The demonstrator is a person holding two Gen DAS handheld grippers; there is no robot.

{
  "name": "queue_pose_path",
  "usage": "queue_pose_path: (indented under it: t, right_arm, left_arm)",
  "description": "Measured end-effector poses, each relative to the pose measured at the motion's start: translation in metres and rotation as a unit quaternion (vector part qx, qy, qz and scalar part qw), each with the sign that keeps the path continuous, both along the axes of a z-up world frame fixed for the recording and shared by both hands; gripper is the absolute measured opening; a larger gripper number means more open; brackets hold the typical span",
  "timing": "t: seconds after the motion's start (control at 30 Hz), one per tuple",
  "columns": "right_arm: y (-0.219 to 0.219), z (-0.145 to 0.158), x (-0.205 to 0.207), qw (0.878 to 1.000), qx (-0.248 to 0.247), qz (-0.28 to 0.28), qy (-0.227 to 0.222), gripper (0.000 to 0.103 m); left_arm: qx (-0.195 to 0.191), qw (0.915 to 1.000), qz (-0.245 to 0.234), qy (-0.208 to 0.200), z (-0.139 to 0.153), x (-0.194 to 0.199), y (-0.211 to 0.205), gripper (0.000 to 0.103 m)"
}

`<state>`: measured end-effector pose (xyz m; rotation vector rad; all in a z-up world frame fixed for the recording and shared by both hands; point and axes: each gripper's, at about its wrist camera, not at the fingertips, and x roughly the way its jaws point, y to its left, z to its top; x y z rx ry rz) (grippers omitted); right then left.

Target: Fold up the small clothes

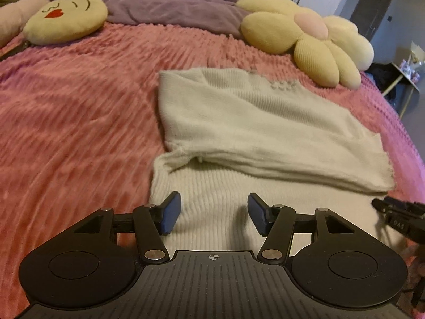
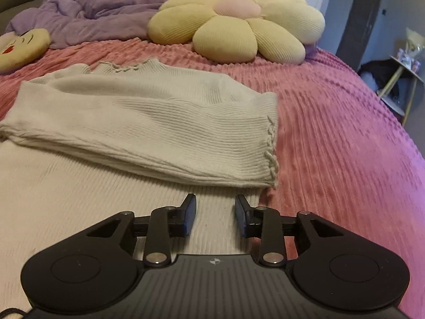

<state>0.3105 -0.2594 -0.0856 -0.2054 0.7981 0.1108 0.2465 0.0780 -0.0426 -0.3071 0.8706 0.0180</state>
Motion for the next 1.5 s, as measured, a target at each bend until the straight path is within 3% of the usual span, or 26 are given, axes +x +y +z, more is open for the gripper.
queue_pose_path:
  t: [0.27,0.63,0.73,0.8,0.9,1.0,1.1,1.17,1.33,1.43,1.5]
  right_arm:
    - [0.011,0.03,0.014,0.999,0.029,-0.009,-0.04,0.033]
    - [0.067,0.023,0.086,0.997,0.051,0.033,-0.05,0.032]
    - [0.083,0.024,0.114,0.995,0.053,0.041,-0.071,0.032]
    - [0.091,0.017,0.135,0.996,0.06,0.043,-0.059,0.032]
    - [0.109,-0.01,0.162,0.998,0.016,0.059,-0.014,0.033]
    - [0.121,-0.019,0.169,0.996,-0.032,0.068,-0.046,0.035]
    - [0.116,-0.025,0.185,0.997,-0.034,0.035,-0.058,0.054]
    - [0.107,-0.026,0.191,0.998,-0.016,0.025,-0.057,0.059]
    - [0.088,-0.009,0.171,0.998,0.024,0.027,-0.045,0.059]
    - [0.068,0.011,0.115,0.994,0.071,0.046,-0.065,0.059]
    - [0.054,0.012,0.085,0.994,0.078,0.041,-0.067,0.058]
  left_arm:
    - [0.005,0.9999,-0.003,-0.016,0.015,0.033,-0.003,0.061]
    - [0.008,0.9997,-0.018,-0.017,0.001,0.135,-0.025,0.061]
    - [0.032,0.9992,-0.014,-0.018,-0.004,0.166,-0.03,0.061]
    - [0.044,0.9984,-0.034,0.005,-0.016,0.184,-0.036,0.062]
    - [0.094,0.994,-0.057,0.008,-0.035,0.198,-0.047,0.075]
    - [0.137,0.9882,-0.067,-0.012,-0.041,0.207,-0.056,0.082]
    - [0.123,0.9907,-0.053,-0.025,-0.047,0.209,-0.048,0.088]
    - [0.107,0.9923,-0.05,-0.038,-0.05,0.2,-0.041,0.088]
    - [0.096,0.9925,-0.058,-0.047,-0.033,0.14,-0.035,0.086]
    - [0.068,0.9952,-0.056,-0.041,-0.029,0.109,-0.027,0.086]
    - [0.087,0.9942,-0.057,-0.026,-0.033,0.103,-0.028,0.088]
